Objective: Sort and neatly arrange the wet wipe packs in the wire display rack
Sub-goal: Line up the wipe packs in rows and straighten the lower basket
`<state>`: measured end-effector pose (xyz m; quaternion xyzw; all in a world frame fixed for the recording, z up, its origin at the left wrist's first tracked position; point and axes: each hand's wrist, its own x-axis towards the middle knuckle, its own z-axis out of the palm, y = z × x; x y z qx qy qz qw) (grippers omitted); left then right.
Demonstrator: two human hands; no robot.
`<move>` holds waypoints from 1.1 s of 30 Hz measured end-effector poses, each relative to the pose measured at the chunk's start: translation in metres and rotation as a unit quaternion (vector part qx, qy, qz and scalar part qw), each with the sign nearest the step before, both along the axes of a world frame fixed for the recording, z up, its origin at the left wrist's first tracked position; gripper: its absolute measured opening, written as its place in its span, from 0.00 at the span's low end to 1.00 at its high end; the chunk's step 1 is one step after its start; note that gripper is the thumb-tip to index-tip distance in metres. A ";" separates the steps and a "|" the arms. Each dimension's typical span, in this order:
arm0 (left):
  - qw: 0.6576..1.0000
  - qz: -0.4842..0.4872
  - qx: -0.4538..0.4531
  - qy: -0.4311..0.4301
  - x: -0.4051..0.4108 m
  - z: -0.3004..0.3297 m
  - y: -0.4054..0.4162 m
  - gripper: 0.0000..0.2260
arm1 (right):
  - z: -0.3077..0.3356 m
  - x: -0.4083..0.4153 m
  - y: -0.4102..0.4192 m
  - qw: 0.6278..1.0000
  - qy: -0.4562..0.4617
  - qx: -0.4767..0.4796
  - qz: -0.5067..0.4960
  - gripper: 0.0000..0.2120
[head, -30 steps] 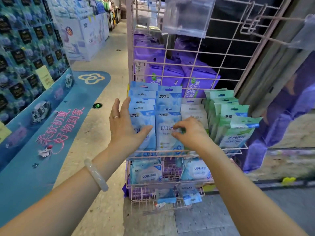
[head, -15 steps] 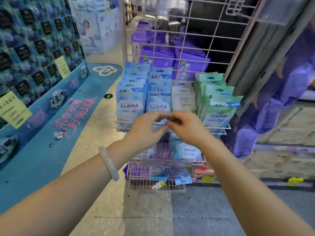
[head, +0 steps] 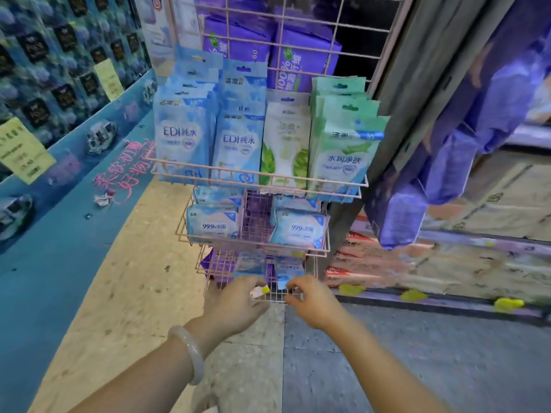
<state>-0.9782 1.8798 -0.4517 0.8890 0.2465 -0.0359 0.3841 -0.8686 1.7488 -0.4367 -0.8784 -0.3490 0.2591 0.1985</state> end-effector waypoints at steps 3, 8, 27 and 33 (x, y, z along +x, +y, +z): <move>0.999 0.020 -0.024 0.039 -0.001 -0.020 -0.010 0.19 | -0.024 0.001 -0.004 0.999 0.033 -0.012 -0.016 0.15; 0.996 0.042 -0.056 0.062 0.009 -0.052 -0.017 0.19 | -0.067 0.002 -0.005 0.991 0.096 -0.008 -0.097 0.16; 0.927 0.270 -0.252 0.068 0.050 -0.143 0.002 0.14 | -0.175 0.055 0.054 0.615 0.498 0.228 -0.567 0.13; 0.923 0.276 -0.263 0.058 0.055 -0.137 0.010 0.13 | -0.173 0.055 0.052 0.602 0.481 0.289 -0.568 0.05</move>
